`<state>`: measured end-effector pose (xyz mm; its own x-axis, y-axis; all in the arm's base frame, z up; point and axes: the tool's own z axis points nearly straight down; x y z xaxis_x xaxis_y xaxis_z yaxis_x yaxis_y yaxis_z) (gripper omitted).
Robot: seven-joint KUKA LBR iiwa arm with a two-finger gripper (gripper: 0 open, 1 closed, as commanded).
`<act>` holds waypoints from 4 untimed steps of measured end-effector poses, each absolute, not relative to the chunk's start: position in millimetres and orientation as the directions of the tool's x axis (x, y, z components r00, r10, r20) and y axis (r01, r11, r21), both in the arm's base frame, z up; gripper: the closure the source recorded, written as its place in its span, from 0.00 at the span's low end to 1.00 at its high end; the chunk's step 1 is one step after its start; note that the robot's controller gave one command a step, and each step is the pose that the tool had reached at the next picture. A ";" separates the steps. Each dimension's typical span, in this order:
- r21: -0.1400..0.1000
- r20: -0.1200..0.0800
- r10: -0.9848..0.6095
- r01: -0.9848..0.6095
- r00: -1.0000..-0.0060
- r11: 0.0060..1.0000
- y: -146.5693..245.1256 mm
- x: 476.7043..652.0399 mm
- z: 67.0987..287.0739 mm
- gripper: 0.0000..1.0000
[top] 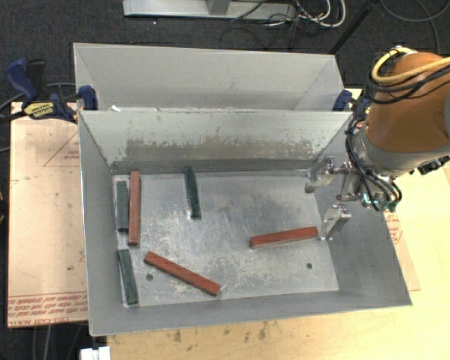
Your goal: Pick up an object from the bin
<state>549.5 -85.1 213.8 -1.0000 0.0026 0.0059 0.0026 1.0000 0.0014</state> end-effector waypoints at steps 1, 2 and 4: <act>0.000 -0.001 0.000 0.000 -1.000 1.000 -84.7 551.2 217.4 0.00; 0.000 -0.005 0.000 0.000 -1.000 1.000 -52.8 544.8 147.1 0.00; 0.000 -0.004 -0.063 -0.063 -0.998 0.998 -44.9 536.1 141.7 0.00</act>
Offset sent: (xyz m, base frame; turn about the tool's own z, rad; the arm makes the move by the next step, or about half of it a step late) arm -0.0135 0.0665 -0.1438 -0.0037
